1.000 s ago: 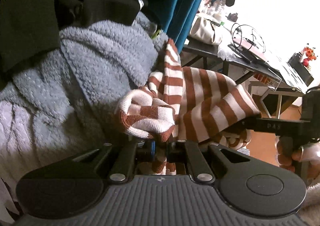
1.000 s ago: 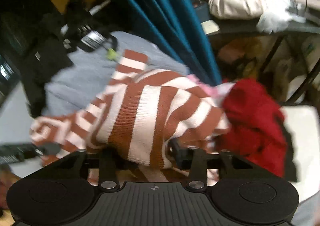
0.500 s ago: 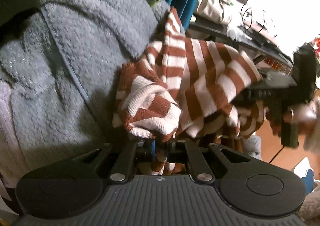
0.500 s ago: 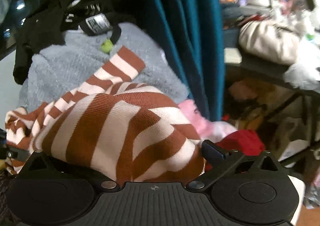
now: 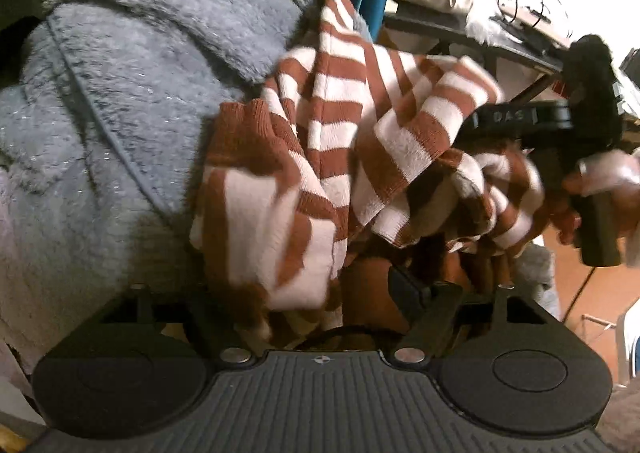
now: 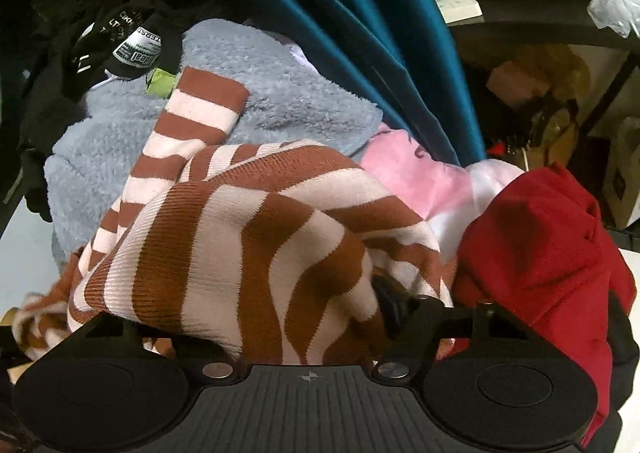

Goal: Fold clothes
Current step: 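Lift the striped sweater off the pile with both grippers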

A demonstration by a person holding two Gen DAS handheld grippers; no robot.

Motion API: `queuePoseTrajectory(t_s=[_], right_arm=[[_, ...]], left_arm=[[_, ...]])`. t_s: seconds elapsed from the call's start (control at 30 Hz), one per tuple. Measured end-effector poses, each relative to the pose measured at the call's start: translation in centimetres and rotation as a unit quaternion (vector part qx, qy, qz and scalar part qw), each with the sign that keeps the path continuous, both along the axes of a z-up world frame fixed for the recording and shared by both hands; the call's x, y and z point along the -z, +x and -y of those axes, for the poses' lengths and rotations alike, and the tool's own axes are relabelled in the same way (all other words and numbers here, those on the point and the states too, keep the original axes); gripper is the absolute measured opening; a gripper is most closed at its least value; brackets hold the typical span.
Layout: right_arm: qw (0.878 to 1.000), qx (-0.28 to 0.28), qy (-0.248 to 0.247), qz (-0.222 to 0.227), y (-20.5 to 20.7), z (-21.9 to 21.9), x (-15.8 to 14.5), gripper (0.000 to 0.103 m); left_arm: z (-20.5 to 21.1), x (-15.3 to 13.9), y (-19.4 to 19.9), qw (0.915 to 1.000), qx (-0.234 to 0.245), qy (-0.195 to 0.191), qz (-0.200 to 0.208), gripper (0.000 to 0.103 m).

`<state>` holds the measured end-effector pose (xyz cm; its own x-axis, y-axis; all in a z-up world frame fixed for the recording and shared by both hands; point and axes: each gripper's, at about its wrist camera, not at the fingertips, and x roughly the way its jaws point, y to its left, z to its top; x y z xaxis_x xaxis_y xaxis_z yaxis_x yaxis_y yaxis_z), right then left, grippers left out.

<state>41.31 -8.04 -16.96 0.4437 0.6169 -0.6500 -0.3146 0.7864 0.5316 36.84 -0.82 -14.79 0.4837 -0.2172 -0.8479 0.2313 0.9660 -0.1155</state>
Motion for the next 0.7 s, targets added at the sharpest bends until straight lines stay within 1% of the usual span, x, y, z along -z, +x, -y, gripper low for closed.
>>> queuePoseTrajectory(t_s=[0.1, 0.17, 0.2, 0.23, 0.27, 0.3, 0.33, 0.43, 0.53, 0.57, 0.6, 0.7], right_arm=[[1.0, -0.004, -0.006, 0.002, -0.3, 0.2, -0.2, 0.059], [1.0, 0.007, 0.004, -0.009, -0.6, 0.6, -0.2, 0.055], [1.0, 0.015, 0.011, -0.017, -0.7, 0.9, -0.2, 0.051], [0.999, 0.024, 0.016, -0.024, -1.0, 1.1, -0.2, 0.049], [0.999, 0.034, 0.022, -0.03, -1.3, 1.2, -0.4, 0.047], [0.998, 0.04, 0.029, -0.034, -1.6, 1.3, -0.7, 0.044], [0.998, 0.046, 0.036, -0.038, -2.0, 1.3, -1.0, 0.039], [0.994, 0.064, 0.07, -0.046, -3.3, 1.7, -2.4, 0.03], [0.991, 0.065, 0.105, -0.057, -4.7, 1.9, -3.8, 0.026], [0.99, 0.063, 0.108, -0.062, -5.3, 1.6, -4.3, 0.026], [0.99, 0.06, 0.11, -0.068, -5.8, 1.4, -4.7, 0.026], [0.995, 0.06, 0.063, -0.044, -7.3, 0.6, -5.2, 0.026]], left_arm=[[0.5, 0.7, 0.7, 1.0, 0.001, 0.005, 0.001, 0.077], [0.7, 1.2, 0.9, 0.9999, 0.008, 0.013, 0.003, 0.075], [0.7, 1.4, 1.0, 0.9998, 0.01, 0.018, 0.005, 0.055], [0.4, 1.2, 1.1, 1.0, 0.005, 0.008, 0.002, 0.026], [0.0, 1.0, 1.3, 1.0, -0.001, -0.004, -0.001, 0.022], [-0.4, 0.8, 1.4, 0.9998, -0.006, -0.016, -0.005, 0.015], [-0.4, 0.3, 1.2, 0.9997, -0.006, -0.024, -0.001, 0.013], [-0.5, -1.2, 0.4, 0.9988, -0.003, -0.049, 0.01, 0.011], [0.0, -2.1, 0.0, 0.997, -0.007, -0.076, 0.014, 0.009], [0.1, -2.2, -0.1, 0.9962, -0.012, -0.085, 0.013, 0.009], [0.2, -2.3, -0.2, 0.9954, -0.018, -0.094, 0.012, 0.009], [0.2, -1.2, -0.1, 0.996, -0.026, -0.085, 0.003, 0.01]])
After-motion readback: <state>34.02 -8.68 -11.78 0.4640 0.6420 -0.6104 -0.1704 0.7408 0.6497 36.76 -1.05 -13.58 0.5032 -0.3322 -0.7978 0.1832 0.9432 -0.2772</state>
